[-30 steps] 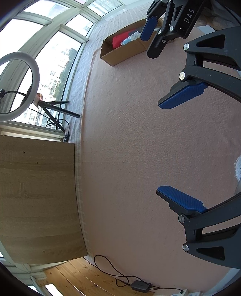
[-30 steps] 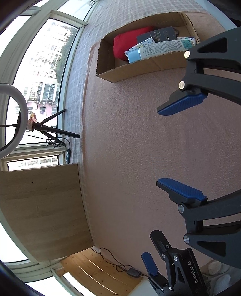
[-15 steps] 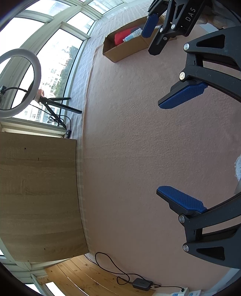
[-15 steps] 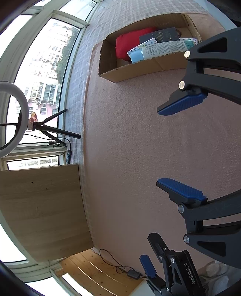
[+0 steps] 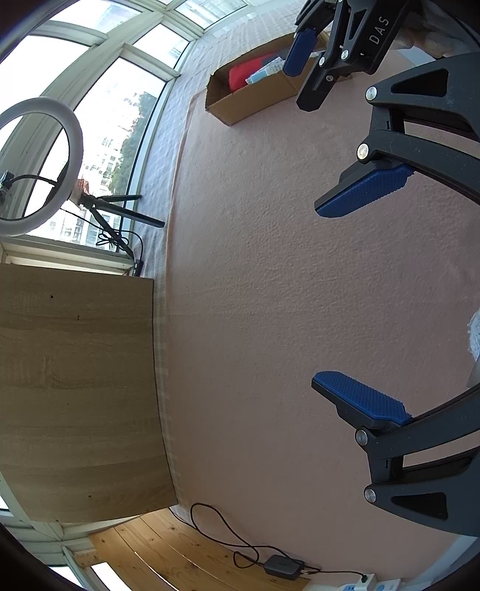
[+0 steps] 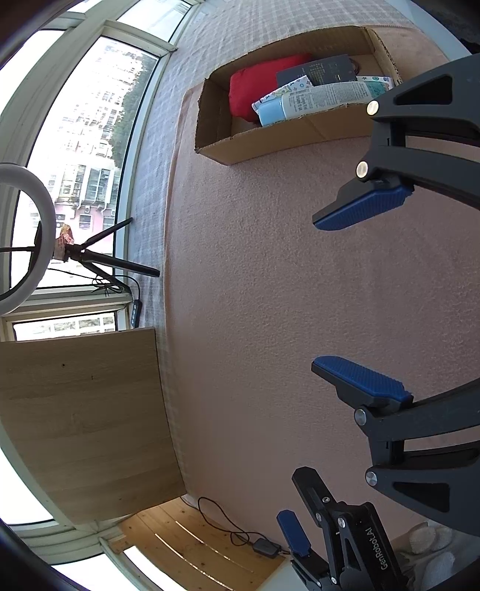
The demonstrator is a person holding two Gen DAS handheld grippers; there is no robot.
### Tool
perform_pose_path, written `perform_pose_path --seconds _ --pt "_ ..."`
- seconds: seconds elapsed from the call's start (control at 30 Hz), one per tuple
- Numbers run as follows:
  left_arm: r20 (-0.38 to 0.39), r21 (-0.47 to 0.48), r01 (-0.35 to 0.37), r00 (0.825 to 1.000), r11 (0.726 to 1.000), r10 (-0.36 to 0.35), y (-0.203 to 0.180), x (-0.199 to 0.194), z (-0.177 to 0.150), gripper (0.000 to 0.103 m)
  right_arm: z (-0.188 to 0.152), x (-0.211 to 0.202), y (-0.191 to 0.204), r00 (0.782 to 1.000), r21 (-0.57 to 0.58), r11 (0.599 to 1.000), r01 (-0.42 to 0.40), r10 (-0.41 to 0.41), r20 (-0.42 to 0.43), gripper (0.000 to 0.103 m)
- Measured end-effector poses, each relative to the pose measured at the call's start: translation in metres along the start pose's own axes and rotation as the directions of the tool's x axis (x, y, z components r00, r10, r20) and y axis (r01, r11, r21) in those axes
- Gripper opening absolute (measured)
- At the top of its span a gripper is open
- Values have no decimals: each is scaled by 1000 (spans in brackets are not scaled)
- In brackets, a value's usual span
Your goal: Organize objects
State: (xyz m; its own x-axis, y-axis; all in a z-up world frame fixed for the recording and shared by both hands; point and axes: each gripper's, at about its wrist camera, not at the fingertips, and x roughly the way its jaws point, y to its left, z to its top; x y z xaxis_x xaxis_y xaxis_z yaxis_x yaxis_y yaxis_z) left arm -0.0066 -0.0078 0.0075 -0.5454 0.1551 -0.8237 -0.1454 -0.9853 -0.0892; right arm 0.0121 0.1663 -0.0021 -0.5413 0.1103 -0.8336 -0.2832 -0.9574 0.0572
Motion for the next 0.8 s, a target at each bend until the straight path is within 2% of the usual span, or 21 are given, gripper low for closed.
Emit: perform_pose_path --seconds 0.8 --pt "6 1 -1 1000 1000 1 4 -5 -2 88 -2 -2 -1 1000 0 1000 -1 1 1 67"
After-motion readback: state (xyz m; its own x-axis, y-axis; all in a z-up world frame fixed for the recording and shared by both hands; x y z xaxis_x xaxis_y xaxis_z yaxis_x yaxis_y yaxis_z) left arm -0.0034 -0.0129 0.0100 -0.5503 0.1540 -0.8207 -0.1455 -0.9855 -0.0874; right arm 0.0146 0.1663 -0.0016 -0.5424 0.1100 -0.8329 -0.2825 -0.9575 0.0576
